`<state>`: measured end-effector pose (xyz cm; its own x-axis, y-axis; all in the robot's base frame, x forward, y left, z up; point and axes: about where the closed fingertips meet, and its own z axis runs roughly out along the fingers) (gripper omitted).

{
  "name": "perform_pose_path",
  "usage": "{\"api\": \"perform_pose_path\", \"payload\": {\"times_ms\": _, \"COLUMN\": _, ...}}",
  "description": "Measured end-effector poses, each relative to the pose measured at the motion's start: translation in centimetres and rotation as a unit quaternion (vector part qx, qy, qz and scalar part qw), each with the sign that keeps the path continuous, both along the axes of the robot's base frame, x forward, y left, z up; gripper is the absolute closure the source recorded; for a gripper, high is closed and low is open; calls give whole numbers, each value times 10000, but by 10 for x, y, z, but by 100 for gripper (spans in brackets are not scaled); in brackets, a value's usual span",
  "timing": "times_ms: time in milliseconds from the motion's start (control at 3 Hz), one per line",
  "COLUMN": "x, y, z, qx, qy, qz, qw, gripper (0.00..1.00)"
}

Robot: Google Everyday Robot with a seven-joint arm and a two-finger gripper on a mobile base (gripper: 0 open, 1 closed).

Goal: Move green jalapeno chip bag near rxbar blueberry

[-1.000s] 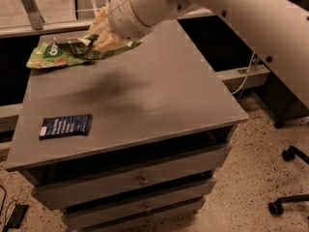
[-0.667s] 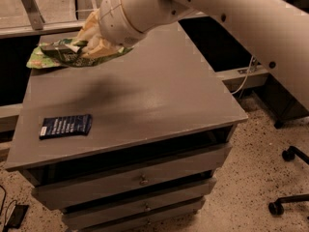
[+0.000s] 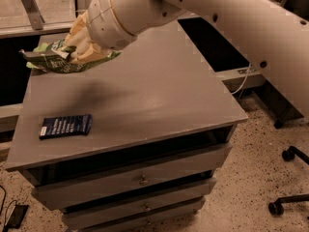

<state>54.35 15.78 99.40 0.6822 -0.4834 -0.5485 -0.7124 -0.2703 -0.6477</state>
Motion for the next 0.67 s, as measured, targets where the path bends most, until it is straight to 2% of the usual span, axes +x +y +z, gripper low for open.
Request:
{"api": "perform_pose_path", "payload": {"times_ms": 333, "x": -1, "y": 2, "z": 0, "qx": -4, "qy": -1, "qz": 21, "qw": 10000, "gripper": 12}}
{"api": "perform_pose_path", "payload": {"times_ms": 667, "x": -3, "y": 4, "z": 0, "qx": -8, "qy": -2, "qz": 39, "qw": 10000, "gripper": 0}}
